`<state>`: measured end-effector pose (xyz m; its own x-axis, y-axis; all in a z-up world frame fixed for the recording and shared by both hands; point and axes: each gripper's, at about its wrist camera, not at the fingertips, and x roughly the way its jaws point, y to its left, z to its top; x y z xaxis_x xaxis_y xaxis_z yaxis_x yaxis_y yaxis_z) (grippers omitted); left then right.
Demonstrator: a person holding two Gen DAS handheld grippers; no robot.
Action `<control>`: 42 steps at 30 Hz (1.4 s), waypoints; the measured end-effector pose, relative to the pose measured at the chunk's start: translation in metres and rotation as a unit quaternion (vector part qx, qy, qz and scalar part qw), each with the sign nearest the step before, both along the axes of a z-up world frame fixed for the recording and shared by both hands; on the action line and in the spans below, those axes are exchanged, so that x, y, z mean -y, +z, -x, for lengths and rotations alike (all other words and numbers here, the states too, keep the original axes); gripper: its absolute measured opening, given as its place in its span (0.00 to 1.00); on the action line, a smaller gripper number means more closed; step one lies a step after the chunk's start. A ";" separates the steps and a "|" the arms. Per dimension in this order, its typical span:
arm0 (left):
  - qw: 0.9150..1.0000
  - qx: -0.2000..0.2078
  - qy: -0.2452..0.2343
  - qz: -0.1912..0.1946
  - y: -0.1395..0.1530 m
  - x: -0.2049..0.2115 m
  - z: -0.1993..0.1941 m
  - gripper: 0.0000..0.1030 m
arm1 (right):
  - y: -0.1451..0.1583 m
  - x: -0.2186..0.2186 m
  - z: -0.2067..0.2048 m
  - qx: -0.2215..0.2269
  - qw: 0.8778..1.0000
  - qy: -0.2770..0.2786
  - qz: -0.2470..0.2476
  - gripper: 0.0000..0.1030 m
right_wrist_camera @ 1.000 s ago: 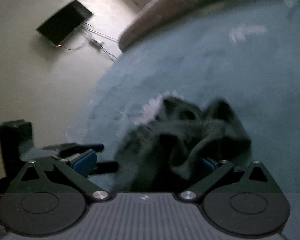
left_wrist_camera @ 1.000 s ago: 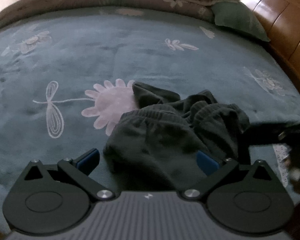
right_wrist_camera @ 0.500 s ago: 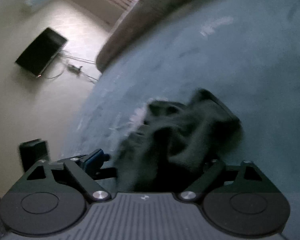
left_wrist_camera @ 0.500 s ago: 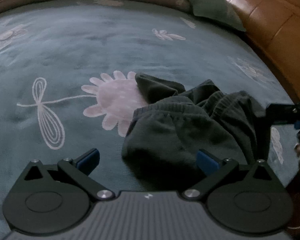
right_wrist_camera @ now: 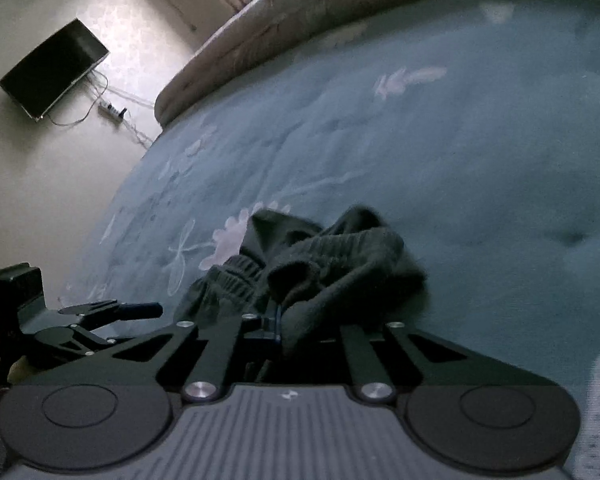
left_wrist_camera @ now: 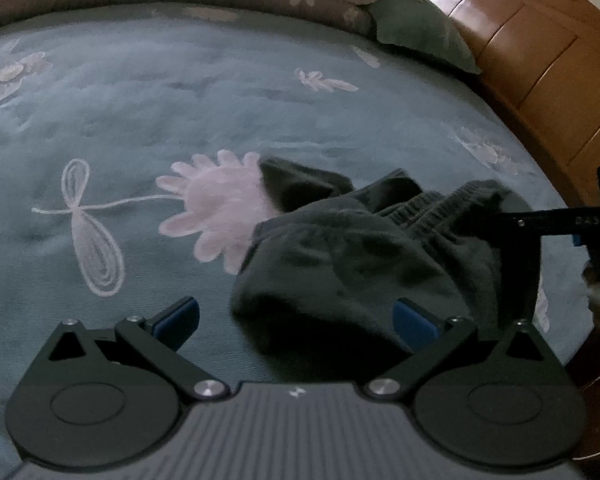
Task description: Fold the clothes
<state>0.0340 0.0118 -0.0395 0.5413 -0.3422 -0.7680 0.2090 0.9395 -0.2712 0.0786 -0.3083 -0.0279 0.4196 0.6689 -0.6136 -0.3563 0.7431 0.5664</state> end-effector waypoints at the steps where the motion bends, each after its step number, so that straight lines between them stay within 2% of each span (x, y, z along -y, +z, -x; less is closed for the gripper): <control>1: 1.000 0.004 0.000 -0.001 0.003 0.005 0.000 0.99 | 0.005 0.007 0.003 0.007 1.000 -0.006 0.003 0.09; 8: 0.999 0.030 -0.018 -0.008 0.027 0.059 0.001 0.99 | 0.024 0.082 0.027 0.034 0.996 -0.084 0.028 0.08; 13: 0.998 0.039 -0.048 -0.008 0.030 0.098 -0.004 0.99 | 0.030 0.140 0.056 0.045 0.985 -0.139 0.094 0.08; 15: 0.997 0.036 -0.062 -0.012 0.027 0.114 -0.007 0.99 | 0.025 0.157 0.066 0.035 0.982 -0.148 0.109 0.09; 17: 0.997 0.032 -0.074 -0.019 0.024 0.129 -0.010 0.99 | 0.010 0.162 0.071 0.004 0.981 -0.142 0.130 0.11; 20: 0.996 0.031 -0.084 -0.025 0.024 0.141 -0.009 0.99 | -0.013 0.167 0.079 -0.042 0.976 -0.134 0.165 0.21; 23: 0.996 0.032 -0.079 -0.029 0.024 0.141 -0.006 0.99 | -0.012 0.185 0.089 -0.049 0.969 -0.160 0.180 0.32; 24: 0.996 0.032 -0.074 -0.029 0.024 0.140 -0.005 0.99 | -0.008 0.192 0.091 -0.047 0.966 -0.174 0.185 0.37; 26: 0.997 0.034 -0.066 -0.027 0.026 0.138 -0.001 0.99 | 0.007 0.203 0.092 -0.028 0.960 -0.201 0.192 0.38; 28: 0.997 0.034 -0.063 -0.024 0.027 0.136 0.000 0.99 | 0.021 0.206 0.082 0.004 0.961 -0.204 0.184 0.39; 31: 0.997 0.036 -0.058 -0.027 0.029 0.137 0.002 0.99 | 0.029 0.187 0.055 0.041 0.973 -0.167 0.156 0.50; 33: 0.997 0.040 -0.053 -0.027 0.032 0.135 0.007 0.99 | 0.024 0.155 0.031 0.058 0.981 -0.108 0.148 0.52; 35: 0.998 0.042 -0.047 -0.028 0.035 0.133 0.013 0.99 | 0.007 0.120 0.005 0.056 0.986 -0.047 0.149 0.54; 38: 0.998 0.040 -0.029 -0.033 0.036 0.126 0.022 0.99 | -0.022 0.080 -0.028 0.038 0.986 0.018 0.161 0.54; 41: 0.999 0.035 -0.012 -0.036 0.036 0.119 0.029 0.99 | -0.039 0.061 -0.044 0.034 0.982 0.045 0.180 0.56; 42: 0.999 0.032 -0.006 -0.037 0.035 0.117 0.031 0.99 | -0.043 0.060 -0.049 0.033 0.982 0.047 0.182 0.60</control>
<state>0.0027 -0.1053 -0.0047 0.5867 -0.2920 -0.7554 0.2349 0.9540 -0.1864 0.1276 -0.3680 -0.0711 0.4135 0.4481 -0.7926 -0.4609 0.8538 0.2422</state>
